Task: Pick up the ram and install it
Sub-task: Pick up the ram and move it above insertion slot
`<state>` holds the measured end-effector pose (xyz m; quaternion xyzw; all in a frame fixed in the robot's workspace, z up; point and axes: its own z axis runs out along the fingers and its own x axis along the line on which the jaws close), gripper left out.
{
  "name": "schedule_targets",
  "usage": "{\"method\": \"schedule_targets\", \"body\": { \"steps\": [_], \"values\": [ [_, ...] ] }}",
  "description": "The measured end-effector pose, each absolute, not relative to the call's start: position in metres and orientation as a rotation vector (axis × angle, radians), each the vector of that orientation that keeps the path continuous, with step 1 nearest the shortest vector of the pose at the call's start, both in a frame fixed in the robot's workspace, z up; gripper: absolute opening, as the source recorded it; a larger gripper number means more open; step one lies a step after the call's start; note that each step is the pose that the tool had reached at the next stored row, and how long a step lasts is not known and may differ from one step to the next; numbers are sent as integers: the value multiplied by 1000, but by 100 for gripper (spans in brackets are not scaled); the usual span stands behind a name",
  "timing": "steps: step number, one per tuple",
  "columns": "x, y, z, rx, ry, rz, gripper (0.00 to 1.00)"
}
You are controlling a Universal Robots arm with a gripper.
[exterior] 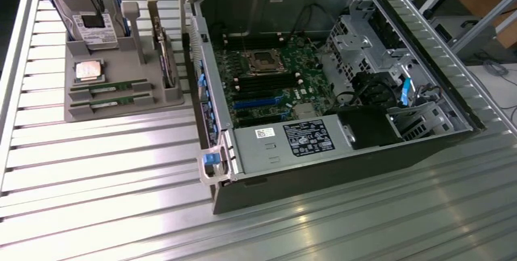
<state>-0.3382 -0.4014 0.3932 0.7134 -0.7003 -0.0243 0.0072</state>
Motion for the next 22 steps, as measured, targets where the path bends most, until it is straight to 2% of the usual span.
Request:
{"method": "schedule_targets", "body": {
  "steps": [22],
  "values": [
    [-338,-401,385,2231,-2190,-76,36]
  ]
}}
